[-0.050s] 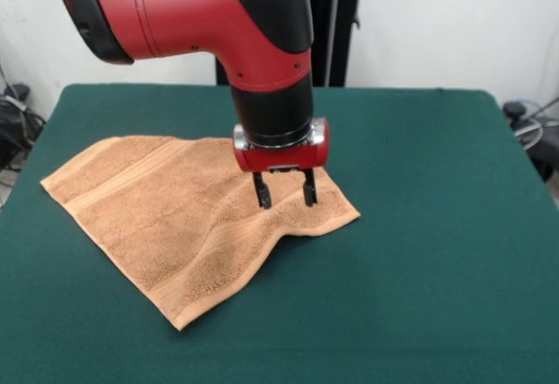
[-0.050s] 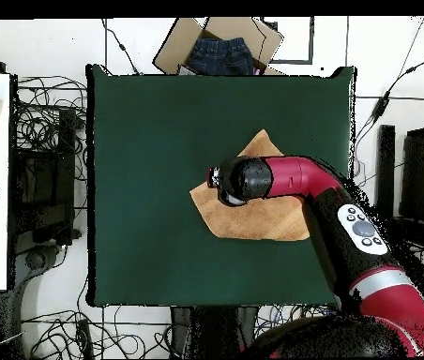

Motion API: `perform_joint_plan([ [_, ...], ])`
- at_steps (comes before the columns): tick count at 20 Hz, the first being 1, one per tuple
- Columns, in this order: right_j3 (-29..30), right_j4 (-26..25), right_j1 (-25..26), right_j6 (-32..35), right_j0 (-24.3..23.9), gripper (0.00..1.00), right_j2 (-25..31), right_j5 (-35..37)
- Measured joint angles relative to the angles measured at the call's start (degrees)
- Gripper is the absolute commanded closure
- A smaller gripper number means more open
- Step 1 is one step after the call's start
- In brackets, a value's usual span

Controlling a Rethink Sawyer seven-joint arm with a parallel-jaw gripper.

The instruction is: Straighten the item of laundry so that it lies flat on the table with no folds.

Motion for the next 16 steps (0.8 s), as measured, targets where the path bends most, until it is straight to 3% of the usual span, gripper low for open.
perform_joint_plan([
  [12,2.85,-0.02,-1.18,0.0,-0.92,0.0,0.0,-0.01],
  [16,2.81,-2.42,0.15,0.0,-0.67,0.0,-0.04,-1.48],
])
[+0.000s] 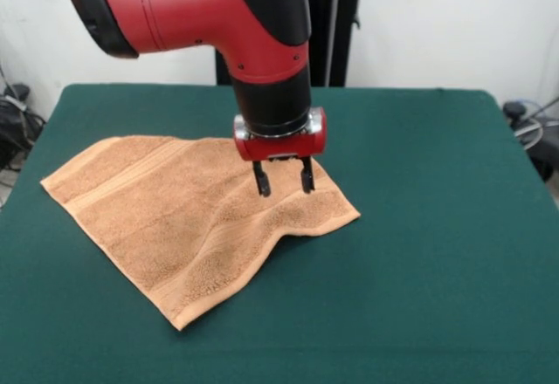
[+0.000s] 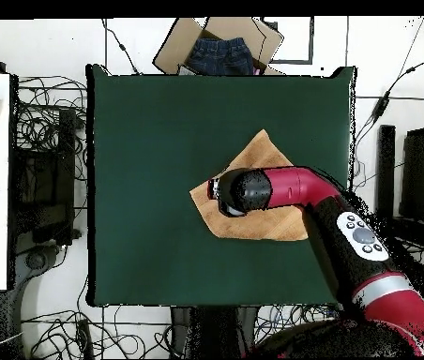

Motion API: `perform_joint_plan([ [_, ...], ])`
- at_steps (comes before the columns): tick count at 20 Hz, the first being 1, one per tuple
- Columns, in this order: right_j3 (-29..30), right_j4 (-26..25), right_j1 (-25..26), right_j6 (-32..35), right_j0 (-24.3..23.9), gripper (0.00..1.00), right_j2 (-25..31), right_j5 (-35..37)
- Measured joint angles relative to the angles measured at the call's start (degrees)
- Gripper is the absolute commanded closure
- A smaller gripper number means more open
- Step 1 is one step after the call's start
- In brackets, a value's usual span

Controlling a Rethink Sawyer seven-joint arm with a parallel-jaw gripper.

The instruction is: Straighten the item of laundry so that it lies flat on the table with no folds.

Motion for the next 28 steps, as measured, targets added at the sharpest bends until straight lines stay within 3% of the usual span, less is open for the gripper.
perform_joint_plan([
  [10,-0.22,-6.26,5.13,0.0,0.02,0.0,-0.4,-7.58],
  [20,-0.02,-6.94,5.01,0.0,-0.03,0.0,-0.4,-8.38],
  [24,0.14,-7.65,4.48,0.02,1.49,0.0,-1.88,-10.19],
  [28,0.16,-8.05,2.9,1.0,7.16,0.0,-7.55,-14.72],
])
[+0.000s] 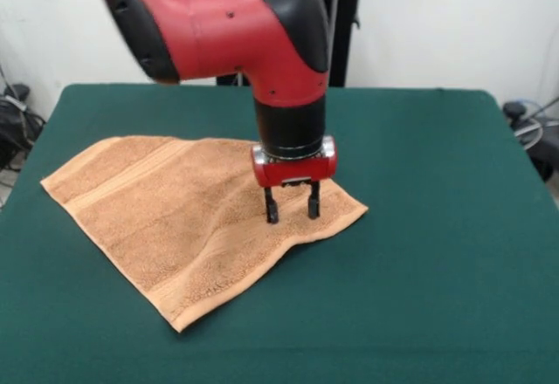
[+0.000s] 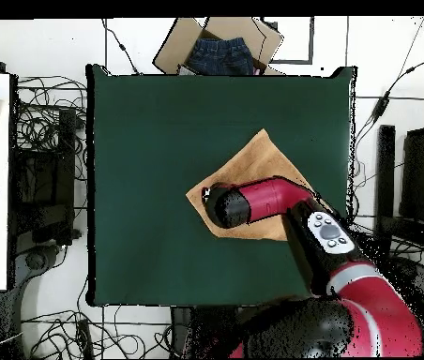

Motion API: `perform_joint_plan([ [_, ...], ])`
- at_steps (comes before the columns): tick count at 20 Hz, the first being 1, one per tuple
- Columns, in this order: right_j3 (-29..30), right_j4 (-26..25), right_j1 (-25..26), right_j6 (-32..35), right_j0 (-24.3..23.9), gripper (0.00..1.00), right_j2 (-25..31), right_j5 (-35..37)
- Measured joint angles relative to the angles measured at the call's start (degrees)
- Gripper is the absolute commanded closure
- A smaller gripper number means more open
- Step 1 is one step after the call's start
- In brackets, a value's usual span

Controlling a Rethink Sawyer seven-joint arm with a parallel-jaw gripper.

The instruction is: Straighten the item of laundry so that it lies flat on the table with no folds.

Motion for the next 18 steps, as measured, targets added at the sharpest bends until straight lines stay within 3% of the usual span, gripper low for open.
perform_joint_plan([
  [4,-0.99,0.21,-1.34,3.7,13.18,0.0,-13.16,-10.16],
  [8,-2.39,2.82,0.02,7.21,22.55,0.0,-21.97,-16.72],
  [14,-3.34,9.27,1.91,9.0,28.18,0.0,-28.6,-19.14],
  [18,-3.33,12.69,2.5,9.0,29.5,0.0,-30.37,-19.4],
])
